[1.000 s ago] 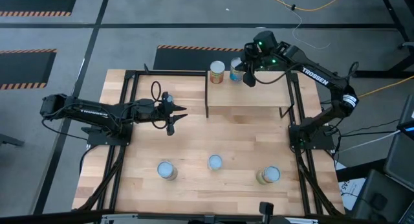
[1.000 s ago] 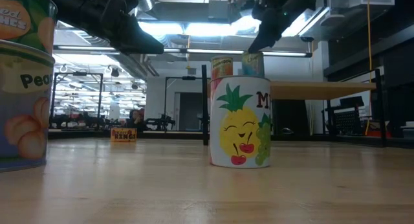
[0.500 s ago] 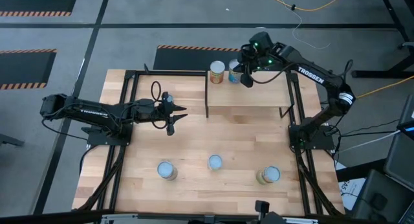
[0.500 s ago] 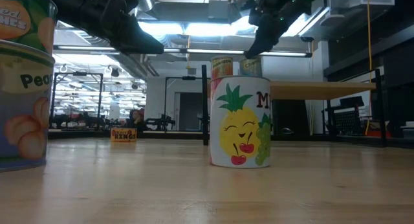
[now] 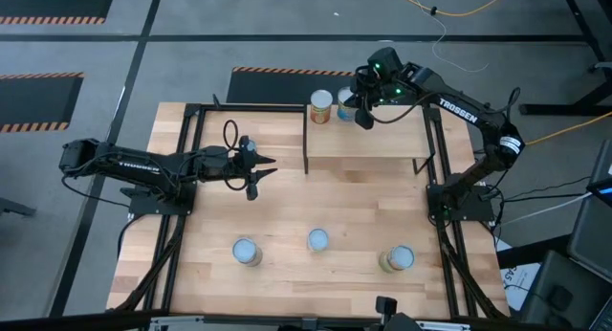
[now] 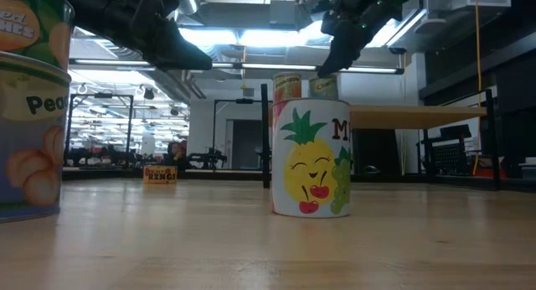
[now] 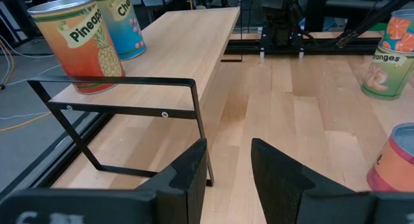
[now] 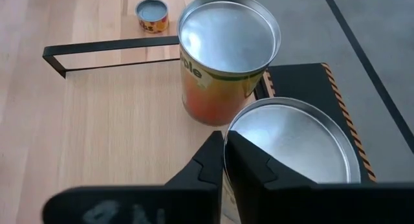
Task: Pick and place cans onto a shelf
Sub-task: Put the blue canned cherries on the shelf, then put the white canned mixed fruits on the shelf
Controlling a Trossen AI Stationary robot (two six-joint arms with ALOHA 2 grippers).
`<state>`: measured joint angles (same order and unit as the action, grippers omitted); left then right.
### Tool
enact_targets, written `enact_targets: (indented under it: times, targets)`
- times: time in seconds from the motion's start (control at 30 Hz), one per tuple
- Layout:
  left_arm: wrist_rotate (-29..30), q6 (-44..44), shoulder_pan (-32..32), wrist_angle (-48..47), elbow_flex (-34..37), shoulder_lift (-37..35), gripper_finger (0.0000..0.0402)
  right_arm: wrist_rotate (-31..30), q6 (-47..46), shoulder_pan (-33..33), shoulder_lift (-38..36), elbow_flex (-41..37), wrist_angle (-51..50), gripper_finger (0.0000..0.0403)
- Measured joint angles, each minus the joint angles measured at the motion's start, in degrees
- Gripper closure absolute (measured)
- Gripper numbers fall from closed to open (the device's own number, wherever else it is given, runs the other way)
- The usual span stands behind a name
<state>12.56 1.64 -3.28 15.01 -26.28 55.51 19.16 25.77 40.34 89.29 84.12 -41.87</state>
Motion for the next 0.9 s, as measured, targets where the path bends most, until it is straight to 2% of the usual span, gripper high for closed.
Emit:
enact_targets:
  times: [0.4,0.73,0.9]
  targets:
    - [0.0,-0.02,-0.01,0.01,0.0,0.0,0.0288,-0.02,-0.18,0.0,0.03,0.0,-0.08,0.0364]
    - [0.0,-0.04,0.01,-0.01,0.0,0.0,0.0288,-0.02,-0.19,0.0,0.03,-0.01,-0.06,0.0289]
    - [0.0,-0.04,0.0,0.01,0.0,0.0,0.0288,-0.02,-0.19,0.0,0.03,-0.01,-0.06,0.0266]
